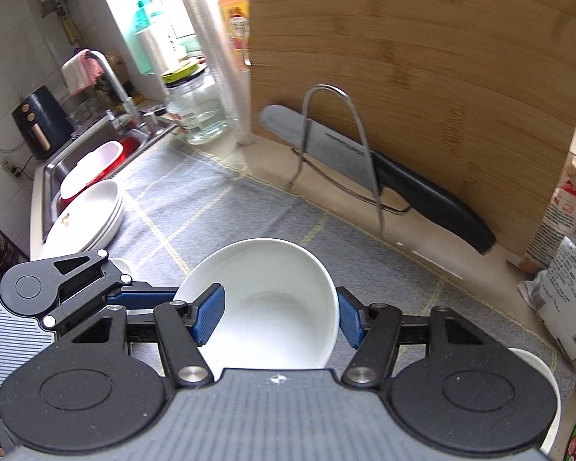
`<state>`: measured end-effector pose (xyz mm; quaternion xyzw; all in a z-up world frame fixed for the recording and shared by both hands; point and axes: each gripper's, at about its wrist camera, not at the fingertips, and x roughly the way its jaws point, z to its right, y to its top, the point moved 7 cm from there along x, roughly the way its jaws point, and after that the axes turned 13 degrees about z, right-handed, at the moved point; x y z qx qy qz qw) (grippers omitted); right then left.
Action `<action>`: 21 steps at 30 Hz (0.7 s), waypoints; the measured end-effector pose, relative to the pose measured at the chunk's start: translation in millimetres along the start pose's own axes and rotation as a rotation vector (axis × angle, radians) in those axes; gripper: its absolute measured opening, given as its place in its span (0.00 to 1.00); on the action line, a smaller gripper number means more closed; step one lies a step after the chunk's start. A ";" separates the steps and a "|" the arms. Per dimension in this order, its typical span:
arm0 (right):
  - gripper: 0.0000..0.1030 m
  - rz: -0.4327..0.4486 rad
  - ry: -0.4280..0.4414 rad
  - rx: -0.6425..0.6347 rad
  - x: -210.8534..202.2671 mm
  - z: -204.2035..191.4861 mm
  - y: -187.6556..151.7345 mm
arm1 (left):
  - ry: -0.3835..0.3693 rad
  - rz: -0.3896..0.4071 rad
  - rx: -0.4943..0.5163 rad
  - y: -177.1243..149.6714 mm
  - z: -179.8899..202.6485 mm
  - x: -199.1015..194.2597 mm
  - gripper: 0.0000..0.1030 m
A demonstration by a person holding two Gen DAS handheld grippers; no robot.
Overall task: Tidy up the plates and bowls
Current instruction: 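Lift the bowl with the right gripper and carry it over the first bowl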
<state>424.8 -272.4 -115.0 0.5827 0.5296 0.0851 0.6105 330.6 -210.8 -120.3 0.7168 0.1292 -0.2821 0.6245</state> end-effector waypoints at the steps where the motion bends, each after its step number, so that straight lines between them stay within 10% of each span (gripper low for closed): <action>1: 0.66 0.001 0.009 -0.007 -1.1 -6.4 0.0 | 0.010 0.002 -0.005 -1.6 -1.7 -6.9 0.81; 21: 0.66 -0.015 0.122 -0.112 30.5 -128.4 4.6 | 0.133 0.003 -0.056 -40.0 -73.6 -95.1 0.81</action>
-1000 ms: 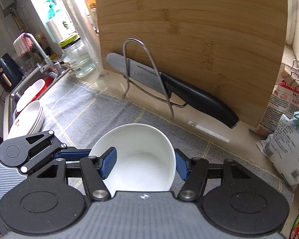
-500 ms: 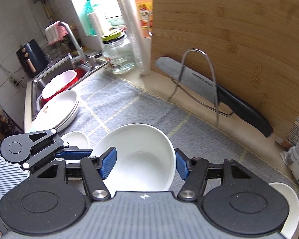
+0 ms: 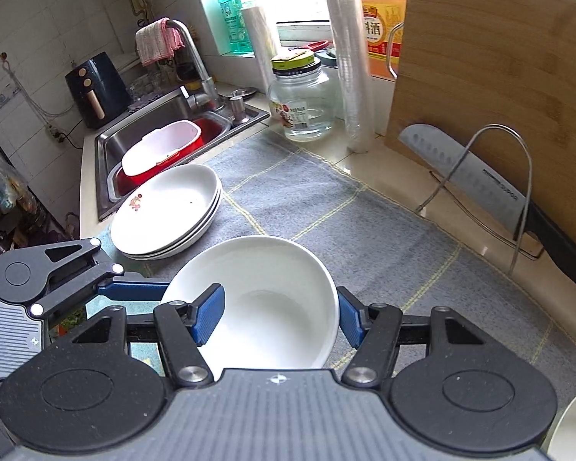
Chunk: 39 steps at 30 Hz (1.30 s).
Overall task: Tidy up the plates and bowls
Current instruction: 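Lift the bowl with the right gripper and carry it over the first bowl, then lower the bowl into the first white bowl and open the right gripper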
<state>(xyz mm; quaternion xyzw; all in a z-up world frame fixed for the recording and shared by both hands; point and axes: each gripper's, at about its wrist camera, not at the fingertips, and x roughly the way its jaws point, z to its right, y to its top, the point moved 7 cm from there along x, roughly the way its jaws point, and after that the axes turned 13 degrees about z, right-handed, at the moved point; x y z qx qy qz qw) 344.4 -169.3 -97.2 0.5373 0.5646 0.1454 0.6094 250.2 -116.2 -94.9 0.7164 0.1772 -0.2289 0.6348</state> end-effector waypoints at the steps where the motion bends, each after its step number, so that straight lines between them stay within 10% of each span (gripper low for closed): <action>1: 0.66 -0.003 0.005 -0.002 3.2 -5.2 0.7 | 0.005 -0.002 -0.003 -2.5 -4.2 -3.1 0.81; 39: 0.66 -0.105 0.011 0.011 66.3 -36.6 -21.2 | -0.018 -0.113 -0.064 -53.2 -48.9 9.3 0.81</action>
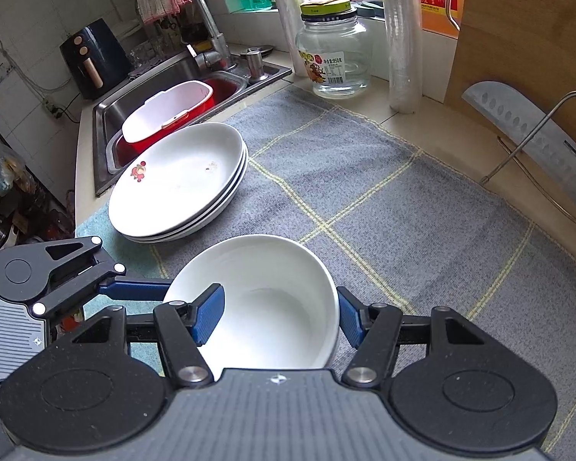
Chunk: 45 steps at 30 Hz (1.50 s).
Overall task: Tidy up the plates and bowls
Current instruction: 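Lower the bowl into the first white bowl and open the right gripper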
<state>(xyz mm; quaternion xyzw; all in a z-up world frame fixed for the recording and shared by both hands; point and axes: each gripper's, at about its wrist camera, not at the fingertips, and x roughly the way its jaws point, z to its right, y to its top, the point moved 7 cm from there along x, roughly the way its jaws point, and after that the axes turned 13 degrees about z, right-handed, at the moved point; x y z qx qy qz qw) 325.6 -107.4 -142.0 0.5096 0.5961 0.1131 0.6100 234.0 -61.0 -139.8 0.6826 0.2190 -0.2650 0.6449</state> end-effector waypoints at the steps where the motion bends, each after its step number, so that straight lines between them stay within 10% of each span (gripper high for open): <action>1: 0.66 0.000 0.002 0.002 -0.2 0.0 0.1 | -0.001 -0.001 -0.004 -0.2 -0.1 0.1 0.81; 17: 0.76 0.016 -0.002 -0.007 -1.0 -2.6 -3.4 | -0.006 0.014 0.014 -0.7 -0.1 0.1 0.83; 25: 1.00 0.050 -0.029 -0.008 -8.3 -3.6 -1.8 | -0.012 0.040 0.036 0.3 -1.0 -13.5 0.89; 45: 1.00 0.087 -0.131 -0.069 -15.0 -22.9 -14.6 | -0.021 0.065 0.030 -8.6 -16.2 -42.7 0.90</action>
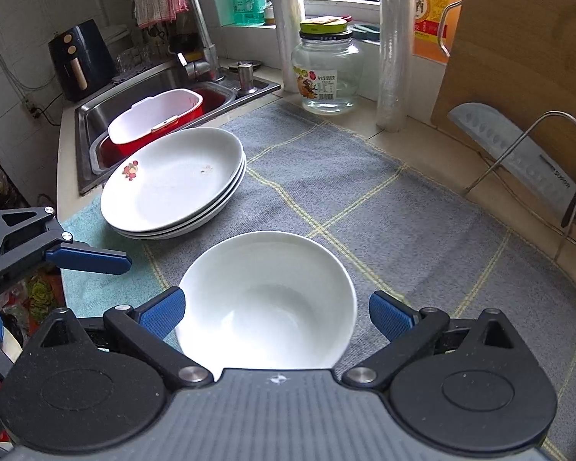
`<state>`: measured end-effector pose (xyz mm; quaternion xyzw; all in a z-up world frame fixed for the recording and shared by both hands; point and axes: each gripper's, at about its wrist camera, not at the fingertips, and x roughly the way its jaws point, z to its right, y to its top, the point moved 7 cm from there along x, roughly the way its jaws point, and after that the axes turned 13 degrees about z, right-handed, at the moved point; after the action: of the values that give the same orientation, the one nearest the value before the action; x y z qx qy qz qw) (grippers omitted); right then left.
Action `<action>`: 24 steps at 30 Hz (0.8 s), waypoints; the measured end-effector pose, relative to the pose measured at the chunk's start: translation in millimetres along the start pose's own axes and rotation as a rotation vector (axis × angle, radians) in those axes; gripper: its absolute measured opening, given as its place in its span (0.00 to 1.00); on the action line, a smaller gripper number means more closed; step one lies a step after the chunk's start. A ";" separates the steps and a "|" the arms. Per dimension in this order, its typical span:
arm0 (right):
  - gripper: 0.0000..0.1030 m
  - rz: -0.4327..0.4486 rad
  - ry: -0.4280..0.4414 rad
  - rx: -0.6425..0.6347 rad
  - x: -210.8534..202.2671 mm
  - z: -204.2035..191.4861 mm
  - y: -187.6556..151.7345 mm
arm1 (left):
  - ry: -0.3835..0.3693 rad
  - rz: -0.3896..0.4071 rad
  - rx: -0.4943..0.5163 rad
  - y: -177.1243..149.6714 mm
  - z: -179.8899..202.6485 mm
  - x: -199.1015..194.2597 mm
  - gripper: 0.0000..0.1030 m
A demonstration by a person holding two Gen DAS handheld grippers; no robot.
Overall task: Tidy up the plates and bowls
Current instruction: 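Lower the bowl into the first white bowl and open the right gripper, then withdraw the right gripper from the stacked bowls toward the remaining bowl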
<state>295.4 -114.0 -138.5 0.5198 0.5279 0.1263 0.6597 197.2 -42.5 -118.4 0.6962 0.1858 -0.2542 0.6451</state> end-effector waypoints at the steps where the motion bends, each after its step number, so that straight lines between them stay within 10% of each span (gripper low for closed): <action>1: 1.00 0.014 -0.030 -0.010 -5.7 2.6 -1.0 | -0.007 -0.001 0.005 0.8 0.7 -0.7 0.90; 24: 1.00 0.099 -0.653 0.207 -159.3 134.2 -105.6 | -0.221 0.043 0.151 49.9 99.7 33.7 0.93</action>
<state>300.8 -347.3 -148.1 0.6217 0.2732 -0.0690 0.7308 242.1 -148.7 -102.1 0.7144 0.0789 -0.3290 0.6125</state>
